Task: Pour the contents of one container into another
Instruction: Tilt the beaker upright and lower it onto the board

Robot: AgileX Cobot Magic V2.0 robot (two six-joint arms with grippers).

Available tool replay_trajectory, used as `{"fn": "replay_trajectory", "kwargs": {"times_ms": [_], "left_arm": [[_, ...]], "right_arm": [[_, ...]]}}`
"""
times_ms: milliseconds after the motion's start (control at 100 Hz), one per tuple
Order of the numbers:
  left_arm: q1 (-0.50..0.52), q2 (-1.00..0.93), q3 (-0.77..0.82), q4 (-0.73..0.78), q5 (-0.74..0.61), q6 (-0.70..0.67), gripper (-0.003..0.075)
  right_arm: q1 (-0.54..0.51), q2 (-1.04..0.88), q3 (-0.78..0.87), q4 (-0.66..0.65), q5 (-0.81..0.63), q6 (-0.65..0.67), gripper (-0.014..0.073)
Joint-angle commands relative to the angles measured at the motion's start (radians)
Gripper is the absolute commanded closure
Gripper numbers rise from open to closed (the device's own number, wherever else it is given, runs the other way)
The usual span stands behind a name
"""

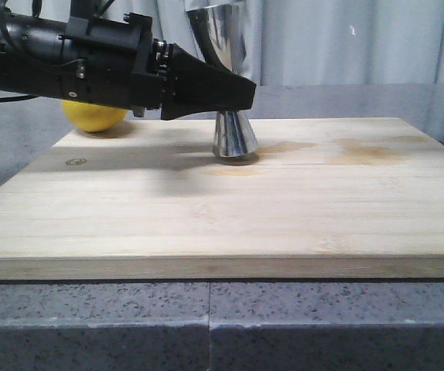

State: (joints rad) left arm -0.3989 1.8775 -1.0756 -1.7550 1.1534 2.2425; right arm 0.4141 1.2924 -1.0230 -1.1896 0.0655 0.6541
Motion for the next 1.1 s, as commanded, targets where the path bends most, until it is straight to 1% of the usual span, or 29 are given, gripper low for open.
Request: {"fn": "replay_trajectory", "kwargs": {"times_ms": [0,120,310,520,590,850,1090], "left_arm": [[-0.009,-0.038,-0.028,-0.063,0.107,-0.008,0.0738],[-0.009,-0.038,-0.028,-0.063,0.107,-0.008,0.0738],[-0.009,-0.038,-0.028,-0.063,0.107,-0.008,0.0738],[-0.009,-0.038,-0.028,-0.06,0.105,-0.016,0.0738],[-0.009,-0.038,-0.032,-0.05,0.098,-0.039,0.0738],[-0.009,-0.044,-0.032,-0.018,0.06,-0.047,0.0739],[-0.009,-0.044,-0.032,-0.016,0.054,-0.06,0.0739]], "right_arm": [[-0.04,-0.044,-0.021,0.003,-0.075,0.092,0.0357],[-0.092,-0.049,0.016,0.003,-0.151,0.199,0.0357],[-0.17,-0.06,0.108,0.006,-0.293,0.281,0.0357],[-0.239,-0.066,0.213,0.04,-0.434,0.282,0.0357],[-0.252,-0.066,0.241,0.04,-0.457,0.282,0.0357],[-0.252,-0.066,0.321,0.04,-0.48,0.279,0.0357],[-0.252,-0.048,0.354,0.046,-0.516,0.272,0.0357]]}}
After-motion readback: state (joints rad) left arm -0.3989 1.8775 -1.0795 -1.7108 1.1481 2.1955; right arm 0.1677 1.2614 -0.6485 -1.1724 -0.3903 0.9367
